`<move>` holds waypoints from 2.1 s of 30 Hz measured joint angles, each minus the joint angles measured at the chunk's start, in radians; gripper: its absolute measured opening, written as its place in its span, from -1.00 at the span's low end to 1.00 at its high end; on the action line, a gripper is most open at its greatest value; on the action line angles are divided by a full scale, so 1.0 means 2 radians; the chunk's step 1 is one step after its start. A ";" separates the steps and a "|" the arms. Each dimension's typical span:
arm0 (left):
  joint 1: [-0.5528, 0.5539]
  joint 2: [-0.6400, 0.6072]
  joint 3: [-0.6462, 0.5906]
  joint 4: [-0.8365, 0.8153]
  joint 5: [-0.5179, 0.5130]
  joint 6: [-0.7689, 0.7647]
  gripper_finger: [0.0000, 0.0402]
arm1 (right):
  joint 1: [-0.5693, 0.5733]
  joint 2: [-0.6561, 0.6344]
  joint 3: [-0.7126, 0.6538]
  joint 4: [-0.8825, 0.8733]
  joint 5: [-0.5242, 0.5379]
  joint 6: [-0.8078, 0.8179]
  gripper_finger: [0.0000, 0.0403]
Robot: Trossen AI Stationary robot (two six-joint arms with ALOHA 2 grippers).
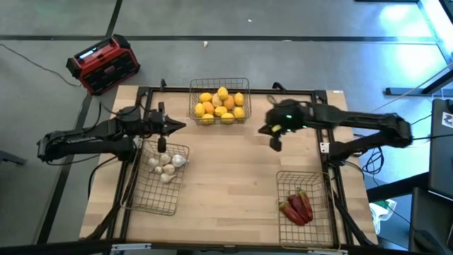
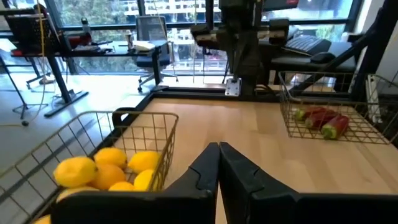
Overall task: Sort produce into baskets
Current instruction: Return to Home Position
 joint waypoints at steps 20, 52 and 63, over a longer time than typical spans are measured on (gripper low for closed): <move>0.000 -0.085 -0.049 -0.021 -0.030 -0.077 -0.94 | 0.000 -0.334 -0.247 0.162 0.067 0.074 -0.93; -0.006 -0.268 -0.220 0.074 -0.005 -0.094 -0.94 | -0.001 -0.534 -0.450 0.284 0.080 0.049 -0.93; -0.006 -0.268 -0.220 0.040 -0.007 -0.071 -0.94 | -0.001 -0.584 -0.511 0.331 0.082 0.048 -0.93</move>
